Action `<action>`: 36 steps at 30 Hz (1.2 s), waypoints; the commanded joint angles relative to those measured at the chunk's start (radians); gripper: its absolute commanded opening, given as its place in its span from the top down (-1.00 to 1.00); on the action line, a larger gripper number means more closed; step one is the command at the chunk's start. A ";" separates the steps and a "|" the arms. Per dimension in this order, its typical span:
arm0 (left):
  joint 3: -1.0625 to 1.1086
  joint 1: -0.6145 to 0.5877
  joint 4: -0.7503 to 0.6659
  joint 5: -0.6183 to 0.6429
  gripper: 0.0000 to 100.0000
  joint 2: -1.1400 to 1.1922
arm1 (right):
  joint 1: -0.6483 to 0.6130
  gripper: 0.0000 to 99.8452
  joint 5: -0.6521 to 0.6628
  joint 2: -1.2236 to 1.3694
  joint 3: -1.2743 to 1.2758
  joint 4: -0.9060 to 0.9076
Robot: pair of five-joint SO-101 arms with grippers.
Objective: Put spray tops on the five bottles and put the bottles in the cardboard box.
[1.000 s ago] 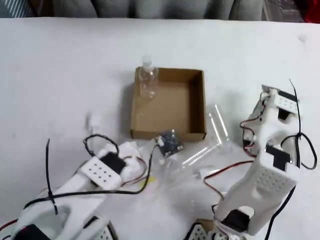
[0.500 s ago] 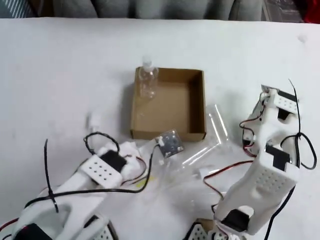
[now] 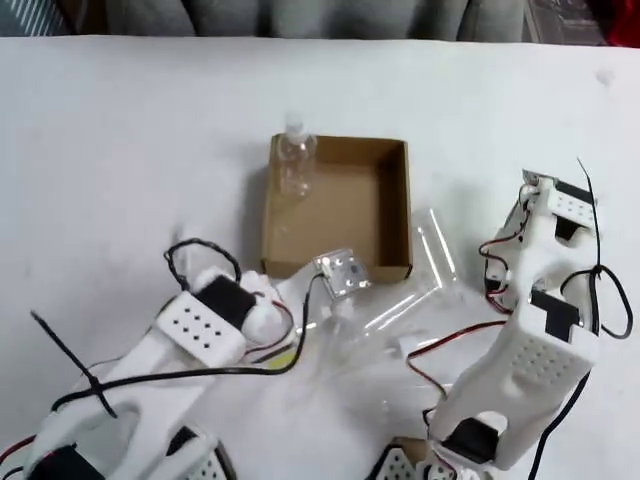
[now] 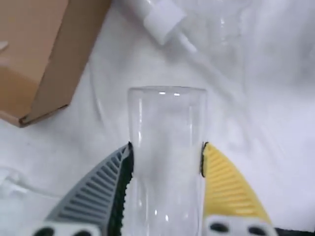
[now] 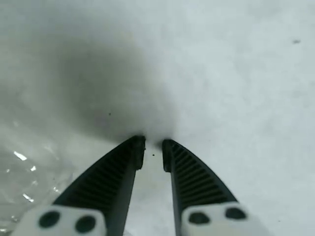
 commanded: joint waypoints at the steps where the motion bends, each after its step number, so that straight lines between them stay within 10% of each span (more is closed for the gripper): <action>1: -0.092 -0.061 0.060 -0.009 0.77 -0.010 | -0.065 0.96 -0.009 0.013 -0.002 -0.031; 16: -0.164 -0.682 0.002 -0.008 0.77 -0.010 | -0.065 0.96 -0.009 0.013 0.002 -0.031; 21: -0.161 -0.868 -0.100 0.163 0.77 -0.002 | -0.065 0.96 -0.009 0.013 0.002 -0.031; 36: -0.187 -0.754 -0.012 0.284 0.42 -0.010 | -0.065 0.97 -0.009 0.013 0.002 -0.031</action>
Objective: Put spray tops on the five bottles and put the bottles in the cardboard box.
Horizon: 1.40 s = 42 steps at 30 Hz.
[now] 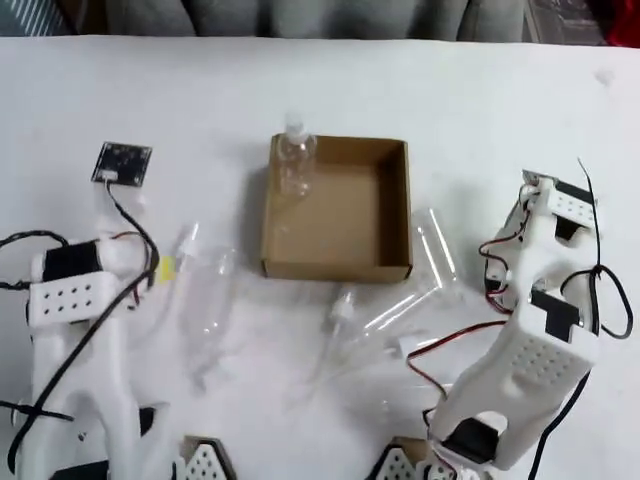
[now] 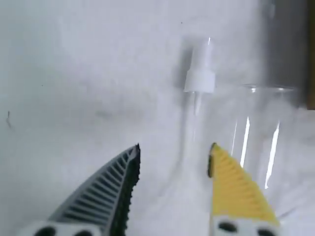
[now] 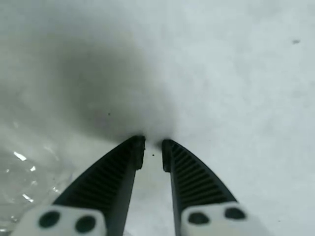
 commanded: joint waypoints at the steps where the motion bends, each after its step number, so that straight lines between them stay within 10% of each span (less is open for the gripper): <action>1: -0.083 0.116 0.072 0.075 0.41 -0.012 | -0.065 0.97 -0.009 0.013 0.002 -0.031; 12: 0.021 0.398 -0.031 0.038 0.40 -0.001 | -0.065 0.97 -0.009 0.013 0.002 -0.031; 37: -0.140 0.332 -0.186 -0.005 0.31 0.565 | -0.065 0.97 -0.009 0.013 0.003 -0.030; 42: -0.152 0.340 -0.180 -0.015 0.63 0.585 | -0.065 0.97 -0.009 0.013 0.002 -0.030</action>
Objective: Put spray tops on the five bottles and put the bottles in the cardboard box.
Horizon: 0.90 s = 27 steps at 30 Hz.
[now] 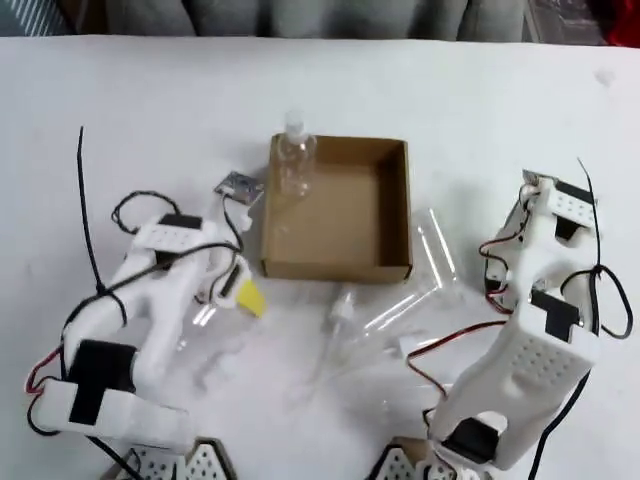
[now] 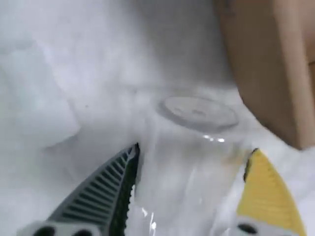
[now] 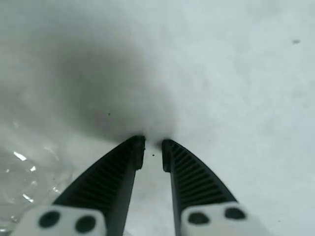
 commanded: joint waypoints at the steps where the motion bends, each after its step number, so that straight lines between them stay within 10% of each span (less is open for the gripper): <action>1: -0.057 0.001 -0.015 -0.012 0.73 -0.007 | -0.065 0.97 -0.009 0.013 0.002 -0.030; 15: -0.130 -0.025 0.244 0.023 0.93 -0.272 | -0.065 0.97 -0.009 0.013 0.002 -0.030; 27: -0.068 -0.456 0.146 0.534 0.92 -0.501 | -0.064 0.97 -0.009 0.013 0.003 -0.028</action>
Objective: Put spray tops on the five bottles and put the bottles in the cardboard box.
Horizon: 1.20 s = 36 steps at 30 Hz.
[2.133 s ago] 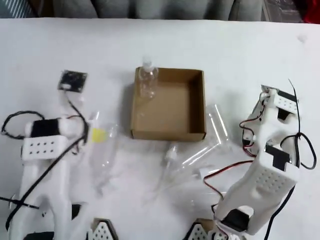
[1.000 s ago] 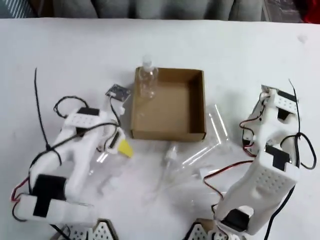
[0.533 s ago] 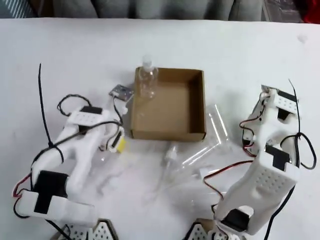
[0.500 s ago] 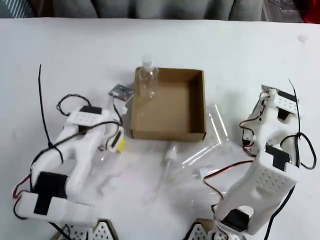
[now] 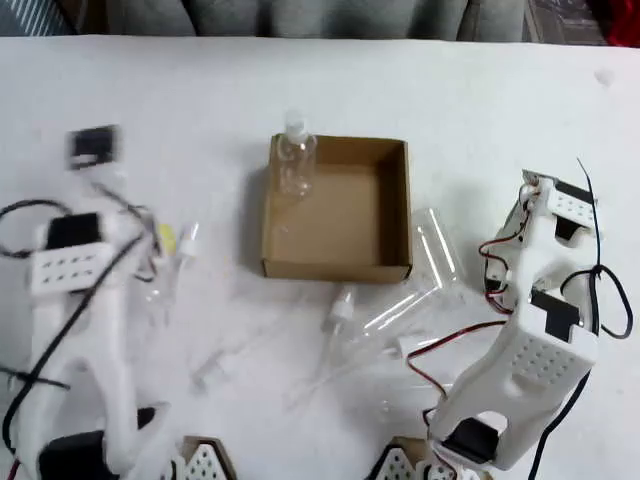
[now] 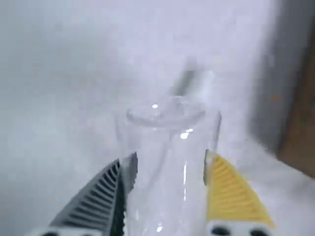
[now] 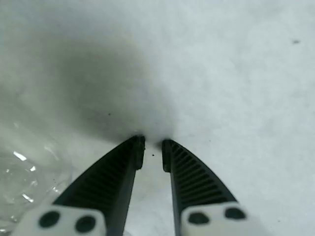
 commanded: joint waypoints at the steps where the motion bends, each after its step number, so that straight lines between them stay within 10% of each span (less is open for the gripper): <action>1: 0.026 -0.173 -0.126 0.137 0.92 -0.059 | -0.064 0.97 -0.009 0.013 0.003 -0.028; 14: 0.390 -0.315 -0.595 0.114 0.92 -0.065 | -0.064 0.97 -0.009 0.013 0.003 -0.027; 20: 0.400 -0.315 -0.589 -0.061 0.86 -0.067 | -0.064 0.97 -0.009 0.013 0.003 -0.027; 27: 0.393 -0.312 -0.477 -0.077 0.26 -0.068 | -0.065 0.97 -0.009 0.013 0.003 -0.028; 36: 0.339 -0.311 -0.226 -0.164 0.23 -0.303 | -0.065 0.97 -0.009 0.013 0.003 -0.028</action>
